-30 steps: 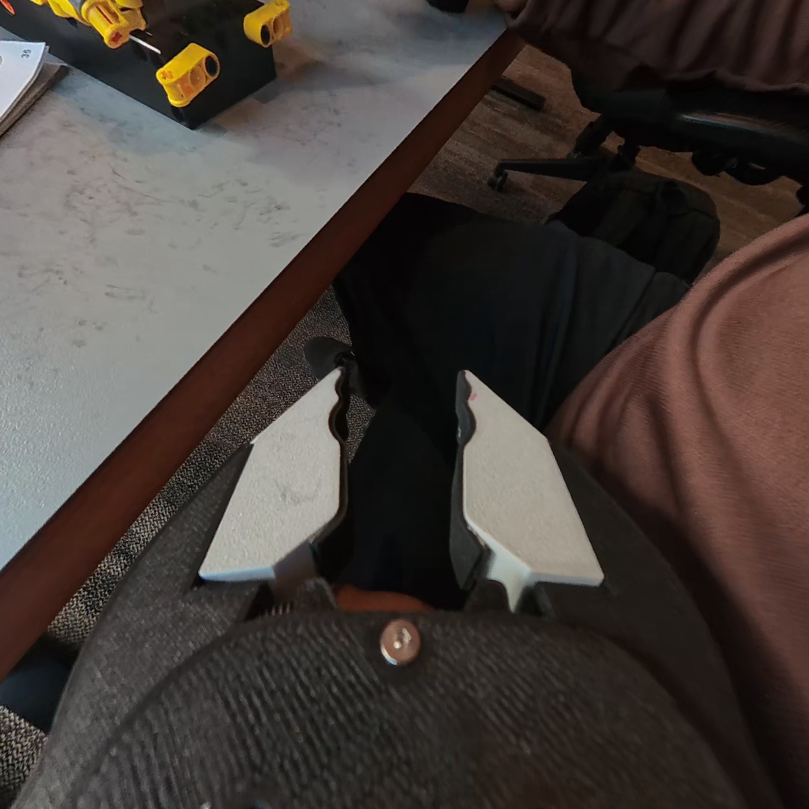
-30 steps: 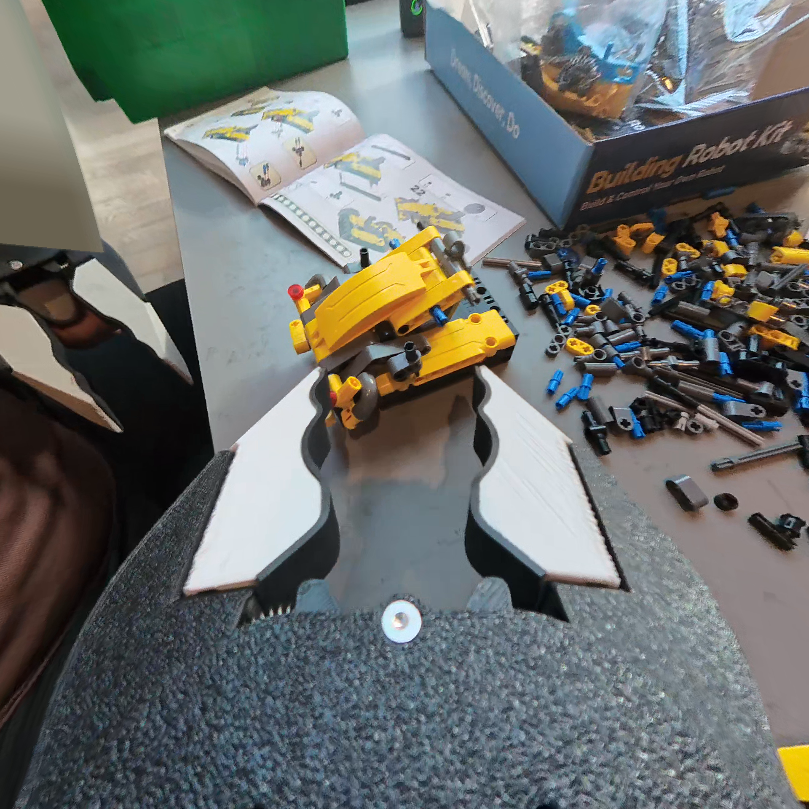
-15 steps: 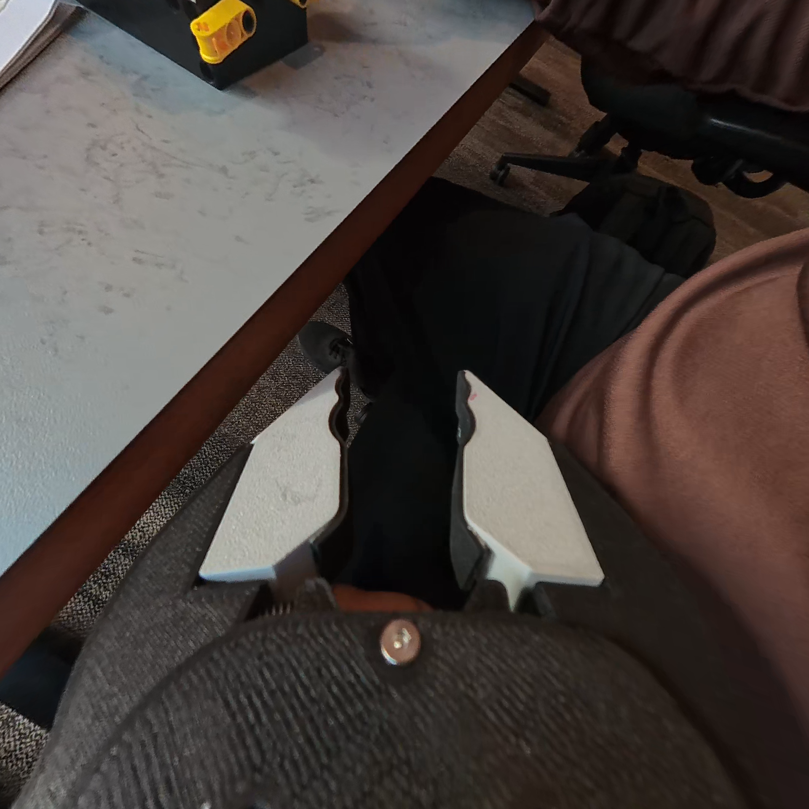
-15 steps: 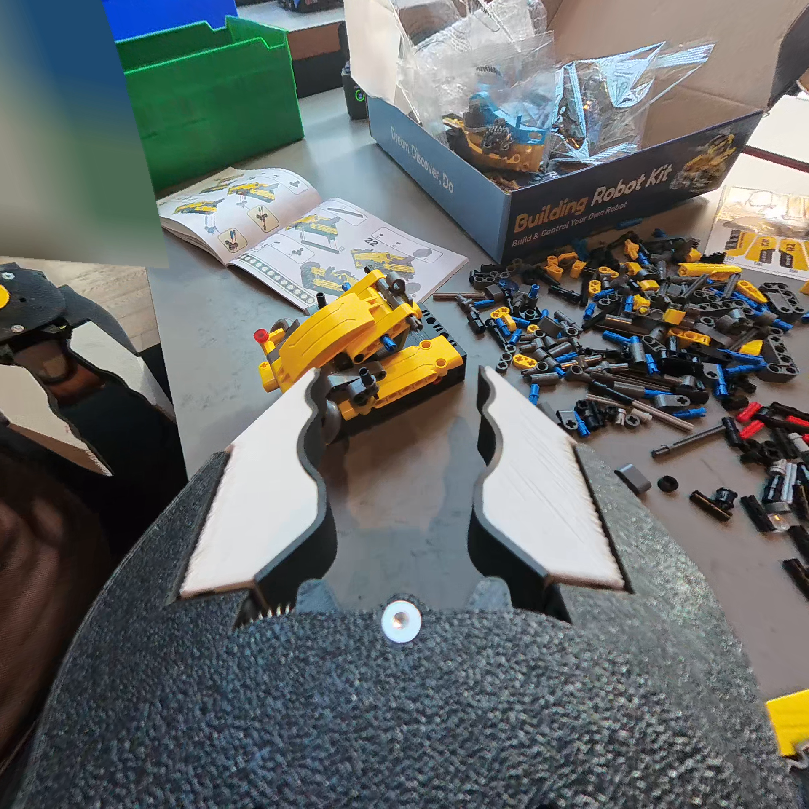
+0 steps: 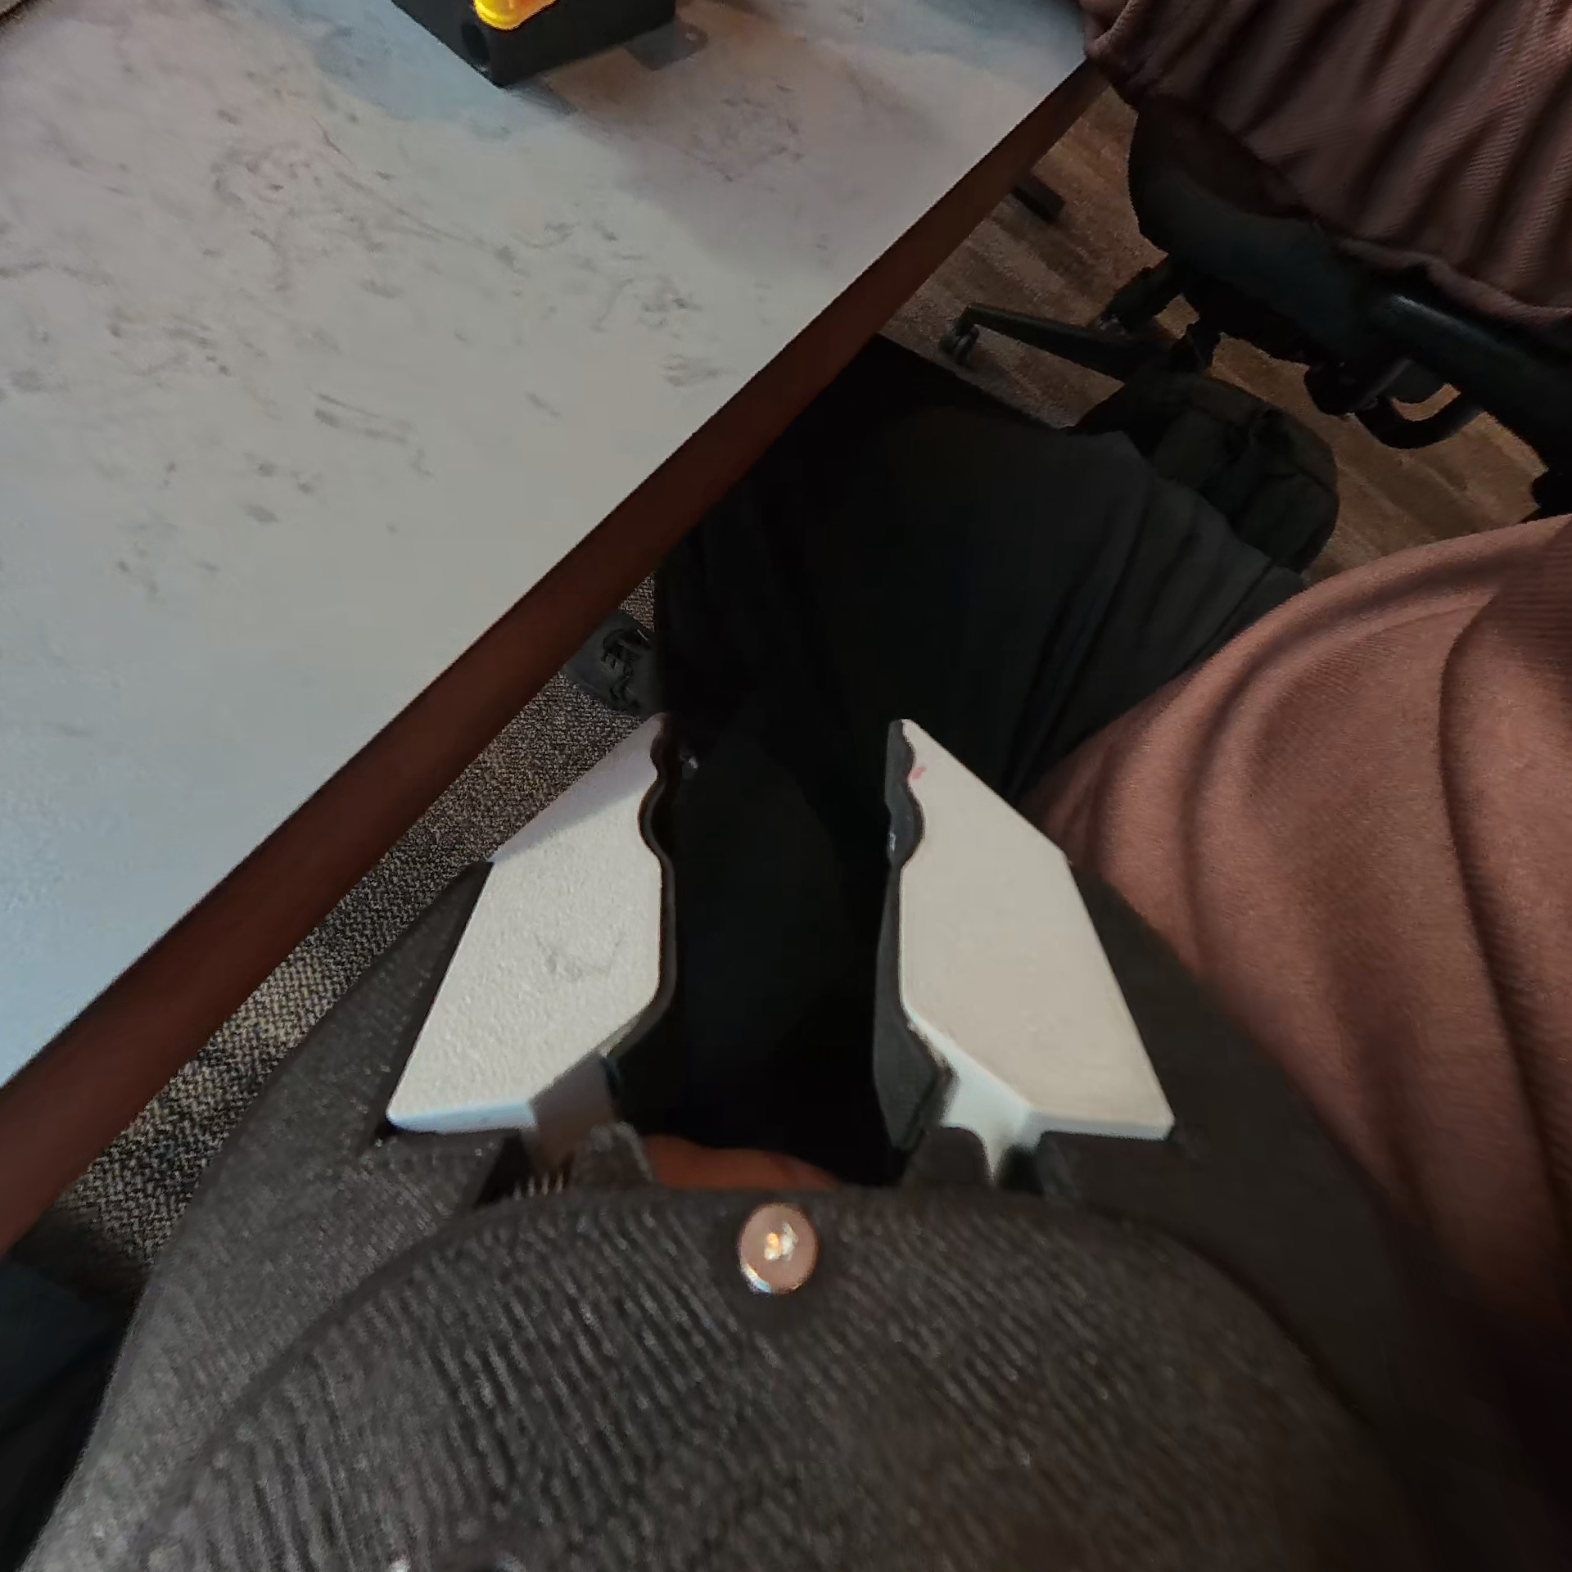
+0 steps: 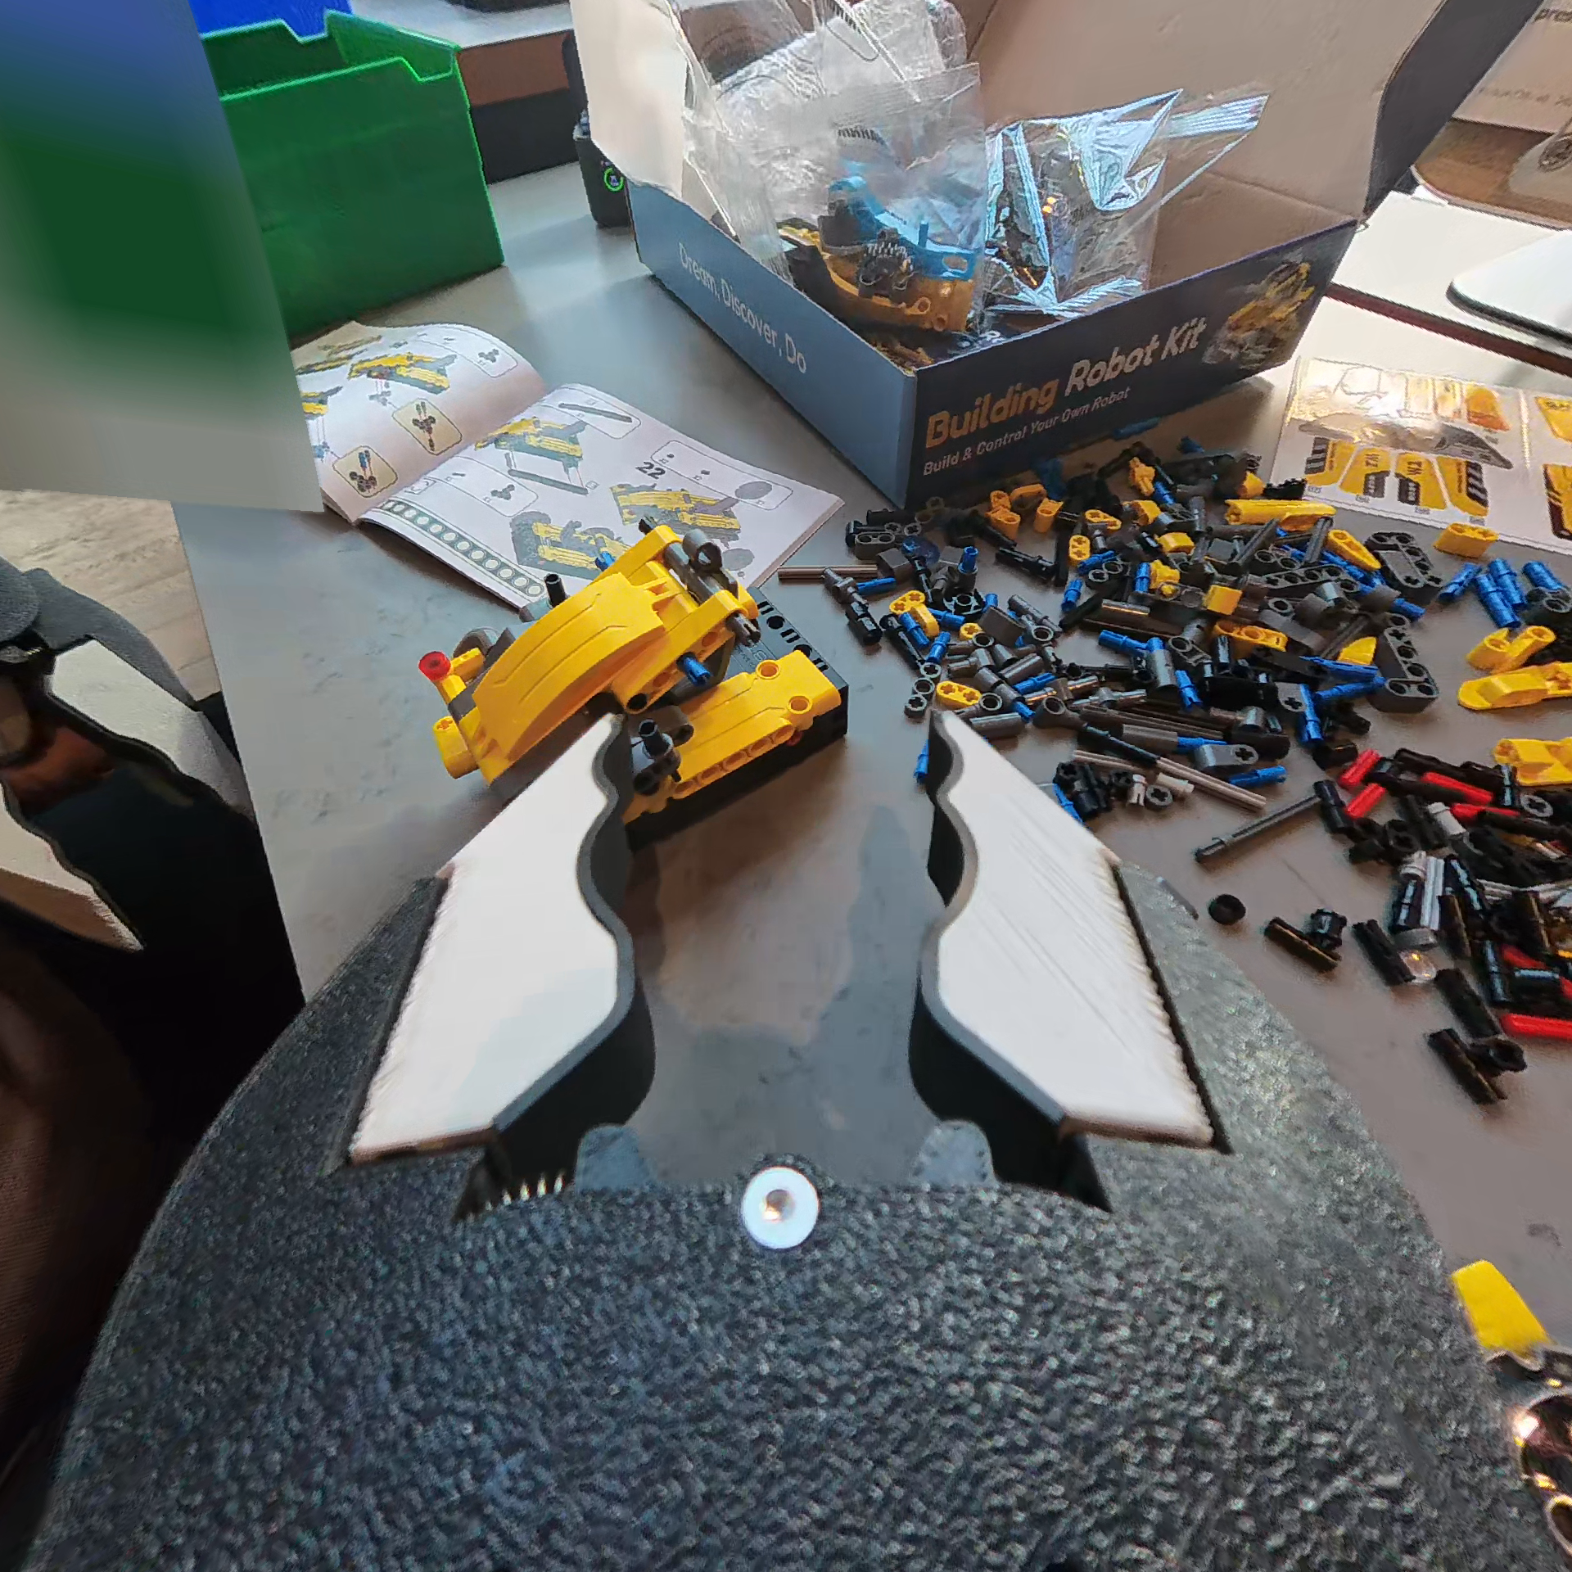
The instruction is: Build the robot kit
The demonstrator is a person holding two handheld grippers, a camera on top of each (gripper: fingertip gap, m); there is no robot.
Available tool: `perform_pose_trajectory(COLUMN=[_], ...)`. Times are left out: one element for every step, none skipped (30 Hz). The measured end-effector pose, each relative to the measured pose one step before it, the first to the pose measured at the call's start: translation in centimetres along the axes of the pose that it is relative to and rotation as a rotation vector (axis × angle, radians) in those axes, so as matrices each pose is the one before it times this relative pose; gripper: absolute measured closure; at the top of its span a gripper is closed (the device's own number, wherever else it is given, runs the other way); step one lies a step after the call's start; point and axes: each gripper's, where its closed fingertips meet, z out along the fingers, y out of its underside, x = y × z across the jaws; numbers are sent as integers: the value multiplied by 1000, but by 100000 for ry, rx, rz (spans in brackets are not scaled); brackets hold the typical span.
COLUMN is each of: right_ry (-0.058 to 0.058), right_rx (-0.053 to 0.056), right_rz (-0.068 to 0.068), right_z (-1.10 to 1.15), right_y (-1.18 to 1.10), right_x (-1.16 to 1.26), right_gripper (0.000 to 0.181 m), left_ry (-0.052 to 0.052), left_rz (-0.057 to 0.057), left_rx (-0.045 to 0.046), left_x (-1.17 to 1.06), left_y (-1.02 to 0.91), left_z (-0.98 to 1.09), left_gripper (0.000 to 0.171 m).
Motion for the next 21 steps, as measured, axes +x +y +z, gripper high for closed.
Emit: perform_pose_trajectory(right_ry=[690,742,510,740,1050,946,612,547,437,-59,-149,-75,-60,-148,-589,-577,-534,-771,-881,-1038,-1178], right_rx=[-4,96,80,57,216,340,307,280,498,928,1039,813,486,362,672,1112,1378,1116,557,57,-340], right_rz=[42,-211,-398,-599,-896,-1119,-1430,-1831,-2098,-2037,-1552,-889,-352,252,1107,1396,1151,834,568,247,-181], right_z=[8,-6,-15,2,-14,10,42,57,51,37,24,21,-15,-37,-85,-122,-159,-128,-64,-7,36], right_y=[-4,-17,-9,-11,-42,-66,-78,-78,-133,-201,-205,-153,-87,-47,-73,-143,-160,-137,-64,-4,40], right_x=[104,78,19,15,-1,-100,-216,-316,-392,-504,-470,-346,-162,-7,52,85,66,4,-54,-103,-160], right_gripper=[116,115,115,115,115,116,117,117,116,115,115,114,113,113,113,112,112,112,113,113,115], left_ry=[299,187,43,84,-135,-340,-190,96,119,-390,-743,-952,-1286,-1526,-785,2173,3073,3103,3147,2991,1586], left_rz=[-439,-356,-164,63,160,-121,-557,-689,-339,40,427,725,663,-12,-766,-926,-1205,-1131,-340,705,842], left_rx=[-21,-6,49,-48,-207,-178,37,102,-60,-16,-21,247,1202,2349,3729,4495,5362,5264,4708,3885,3598], left_x=[5,-7,-17,-29,-66,-121,-120,-76,-49,-109,-144,-160,-231,-289,-203,264,442,518,592,618,413], left_y=[20,17,-6,16,38,29,1,-17,3,-20,-15,-50,-232,-542,-856,-1002,-1116,-1110,-1018,-853,-762], left_z=[-24,-18,-16,0,-11,-10,-6,-12,-29,-53,-87,-155,-212,-251,-299,-345,-335,-317,-267,-228,-175], left_gripper=[125,125,125,125,125,125,125,125,125,125,125,125,125,125,125,132,135,137,132,129,131])
